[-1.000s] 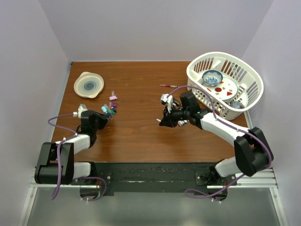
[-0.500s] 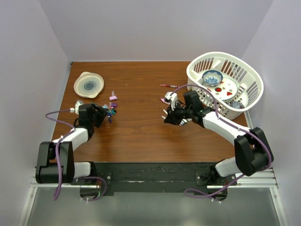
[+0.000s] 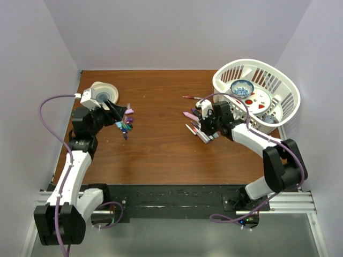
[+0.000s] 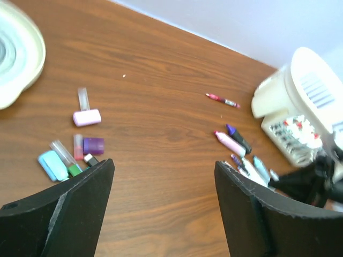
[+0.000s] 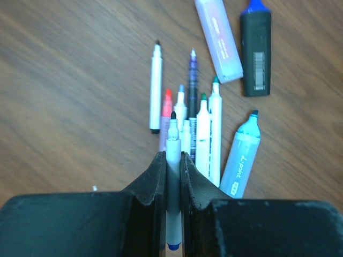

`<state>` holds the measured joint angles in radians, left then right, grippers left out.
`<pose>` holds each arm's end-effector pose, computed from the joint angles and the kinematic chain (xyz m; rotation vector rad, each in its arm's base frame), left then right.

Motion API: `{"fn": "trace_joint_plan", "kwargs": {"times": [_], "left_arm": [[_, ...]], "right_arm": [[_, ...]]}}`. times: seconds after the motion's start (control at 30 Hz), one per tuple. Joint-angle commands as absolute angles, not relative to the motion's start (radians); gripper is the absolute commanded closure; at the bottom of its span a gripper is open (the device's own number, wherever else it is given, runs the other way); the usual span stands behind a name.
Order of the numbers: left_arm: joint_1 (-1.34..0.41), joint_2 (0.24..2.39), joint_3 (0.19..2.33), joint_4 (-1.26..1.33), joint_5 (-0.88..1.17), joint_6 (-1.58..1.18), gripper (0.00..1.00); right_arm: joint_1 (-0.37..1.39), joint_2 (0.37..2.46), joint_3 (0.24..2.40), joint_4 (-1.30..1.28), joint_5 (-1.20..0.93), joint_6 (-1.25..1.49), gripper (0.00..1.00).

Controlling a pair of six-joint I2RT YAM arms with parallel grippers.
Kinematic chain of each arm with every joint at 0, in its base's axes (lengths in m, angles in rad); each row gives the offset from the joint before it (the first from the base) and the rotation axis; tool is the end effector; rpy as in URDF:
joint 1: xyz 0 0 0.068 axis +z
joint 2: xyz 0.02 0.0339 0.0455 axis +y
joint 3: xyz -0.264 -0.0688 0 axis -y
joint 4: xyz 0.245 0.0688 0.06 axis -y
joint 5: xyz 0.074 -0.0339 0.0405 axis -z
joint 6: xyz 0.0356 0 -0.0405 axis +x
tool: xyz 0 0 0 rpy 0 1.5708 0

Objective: Open the pen caps

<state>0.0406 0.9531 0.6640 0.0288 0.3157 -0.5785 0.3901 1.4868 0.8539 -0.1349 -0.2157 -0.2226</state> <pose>0.2235 -0.0020 0.2886 -0.3491 1.8368 -0.6638 0.2830 0.1246 0.2045 -0.8076 2.1968 0.3353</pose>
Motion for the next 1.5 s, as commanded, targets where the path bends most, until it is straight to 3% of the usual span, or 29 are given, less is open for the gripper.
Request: {"fn": "trace_joint_plan", "kwargs": {"times": [0.0, 0.1, 0.27, 0.37, 0.73, 1.0, 1.03, 1.07, 1.13, 1.23, 1.37, 1.47], "left_arm": [[0.037, 0.881, 0.617, -0.014, 0.414, -0.379, 0.19], [0.035, 0.893, 0.637, -0.029, 0.425, -0.364, 0.19], [0.035, 0.893, 0.629, -0.017, 0.439, -0.364, 0.19], [0.037, 0.891, 0.629, -0.017, 0.437, -0.364, 0.19], [0.037, 0.891, 0.626, -0.015, 0.453, -0.362, 0.18], [0.035, 0.865, 0.626, -0.022, 0.468, -0.337, 0.12], [0.037, 0.865, 0.627, -0.020, 0.471, -0.339, 0.11], [0.035, 0.867, 0.629, -0.018, 0.480, -0.342, 0.01], [0.035, 0.867, 0.650, -0.028, 0.491, -0.348, 0.00], [0.035, 0.858, 0.707, -0.069, 0.497, -0.353, 0.00], [0.035, 0.853, 0.816, -0.150, 0.494, -0.351, 0.00], [0.035, 0.861, 0.914, -0.189, 0.491, -0.338, 0.00]], "right_arm": [[0.384, 1.549, 0.907, -0.129, -0.132, -0.255, 0.97], [0.380, 1.574, 0.917, -0.140, -0.127, -0.261, 0.96], [0.376, 1.591, 0.920, -0.143, -0.124, -0.271, 0.82], [0.371, 1.597, 0.922, -0.144, -0.127, -0.273, 0.78], [0.344, 1.575, 0.937, -0.169, -0.166, -0.279, 0.75], [0.267, 1.447, 1.020, -0.411, -0.435, -0.486, 0.61], [0.255, 1.427, 1.028, -0.432, -0.487, -0.492, 0.57], [0.246, 1.398, 1.031, -0.442, -0.500, -0.506, 0.55], [0.221, 1.312, 1.051, -0.457, -0.509, -0.502, 0.49], [0.203, 1.200, 1.080, -0.462, -0.465, -0.497, 0.32], [0.166, 1.117, 1.164, -0.456, -0.286, -0.395, 0.01], [0.134, 1.101, 1.258, -0.449, -0.131, -0.237, 0.01]]}}
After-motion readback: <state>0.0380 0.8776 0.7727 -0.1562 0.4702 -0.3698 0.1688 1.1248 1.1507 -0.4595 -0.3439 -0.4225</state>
